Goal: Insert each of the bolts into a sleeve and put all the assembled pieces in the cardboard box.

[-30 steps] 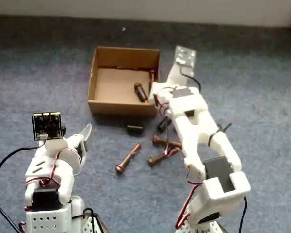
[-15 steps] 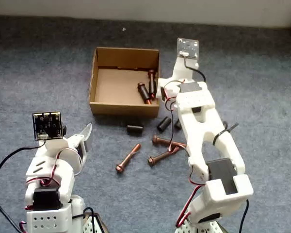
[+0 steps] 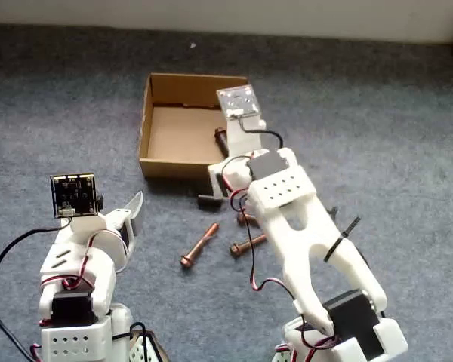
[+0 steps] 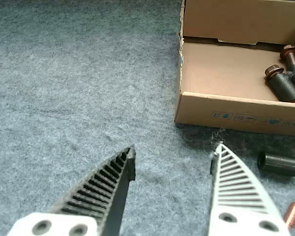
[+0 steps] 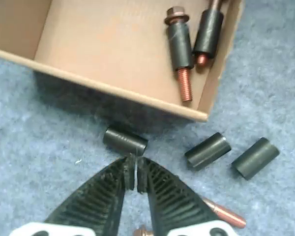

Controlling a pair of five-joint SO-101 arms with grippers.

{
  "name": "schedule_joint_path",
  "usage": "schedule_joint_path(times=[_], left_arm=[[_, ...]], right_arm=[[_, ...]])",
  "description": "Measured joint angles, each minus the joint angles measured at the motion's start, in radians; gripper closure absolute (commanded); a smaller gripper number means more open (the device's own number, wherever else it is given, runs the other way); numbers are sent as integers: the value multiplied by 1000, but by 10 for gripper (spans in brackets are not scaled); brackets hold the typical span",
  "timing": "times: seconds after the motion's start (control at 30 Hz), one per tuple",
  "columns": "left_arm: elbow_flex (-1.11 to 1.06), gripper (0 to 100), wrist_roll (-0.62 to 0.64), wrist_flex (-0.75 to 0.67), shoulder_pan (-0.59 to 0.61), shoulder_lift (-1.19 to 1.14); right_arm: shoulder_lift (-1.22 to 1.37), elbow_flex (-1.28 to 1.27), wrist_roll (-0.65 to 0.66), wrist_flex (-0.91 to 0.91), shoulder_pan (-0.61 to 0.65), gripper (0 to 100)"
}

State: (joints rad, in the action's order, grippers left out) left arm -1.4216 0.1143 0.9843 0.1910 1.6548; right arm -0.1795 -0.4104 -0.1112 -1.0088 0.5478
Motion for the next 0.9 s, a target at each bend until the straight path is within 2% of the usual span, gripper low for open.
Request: schedule_joint_path(times=[0.17,0.3,0.47,0.9], left_arm=[[0,738,0,0,0,0],[0,738,0,0,0,0],[0,738,0,0,0,0],[0,738,0,0,0,0]], right_arm=[[0,-32,43,0,81,796],[14,-32,110,0,112,796],[158,-28,207,0,141,796],[428,190,358,0,141,796]])
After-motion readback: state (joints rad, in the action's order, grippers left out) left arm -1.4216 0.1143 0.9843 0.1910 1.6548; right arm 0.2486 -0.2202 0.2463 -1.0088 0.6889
